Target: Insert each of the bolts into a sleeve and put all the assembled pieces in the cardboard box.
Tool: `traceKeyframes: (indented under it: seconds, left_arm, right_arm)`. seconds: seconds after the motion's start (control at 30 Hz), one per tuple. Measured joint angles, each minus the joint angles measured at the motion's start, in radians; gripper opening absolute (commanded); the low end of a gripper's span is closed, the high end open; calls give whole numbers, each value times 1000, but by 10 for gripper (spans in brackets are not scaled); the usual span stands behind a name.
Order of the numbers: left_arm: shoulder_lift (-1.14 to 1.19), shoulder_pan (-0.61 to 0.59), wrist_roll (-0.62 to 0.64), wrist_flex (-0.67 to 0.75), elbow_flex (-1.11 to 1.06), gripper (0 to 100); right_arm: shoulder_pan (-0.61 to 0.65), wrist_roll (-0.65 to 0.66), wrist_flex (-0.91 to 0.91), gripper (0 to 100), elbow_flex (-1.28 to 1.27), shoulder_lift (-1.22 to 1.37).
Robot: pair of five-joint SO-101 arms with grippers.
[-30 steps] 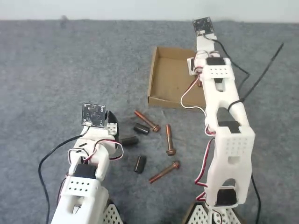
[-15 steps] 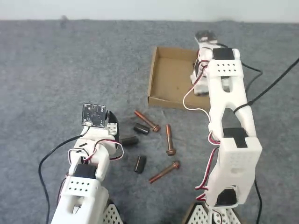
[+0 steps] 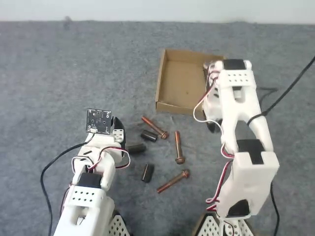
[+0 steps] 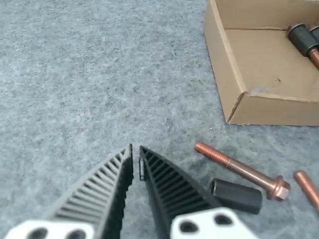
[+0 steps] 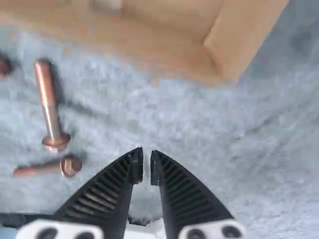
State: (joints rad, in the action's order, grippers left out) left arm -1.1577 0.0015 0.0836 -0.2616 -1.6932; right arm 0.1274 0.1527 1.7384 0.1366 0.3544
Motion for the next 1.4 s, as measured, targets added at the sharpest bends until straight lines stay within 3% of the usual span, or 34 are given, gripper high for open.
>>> traceKeyframes:
  seconds: [0.57,0.7,0.87,1.13,1.4]
  left_arm:
    - [0,-31,0,-3,0,17]
    - [0,-94,0,-32,0,17]
    - [0,-178,3,-68,0,19]
    - [0,-184,-6,-68,0,19]
    - [0,-184,-6,-68,0,19]
  right_arm:
    - [187,0,-54,6,-431,-245]
    - [264,-51,-60,6,-509,-348]
    - [417,-193,-124,6,-615,-442]
    - [704,-674,-282,6,-628,-457]
    - [807,-720,-511,6,-651,-457]
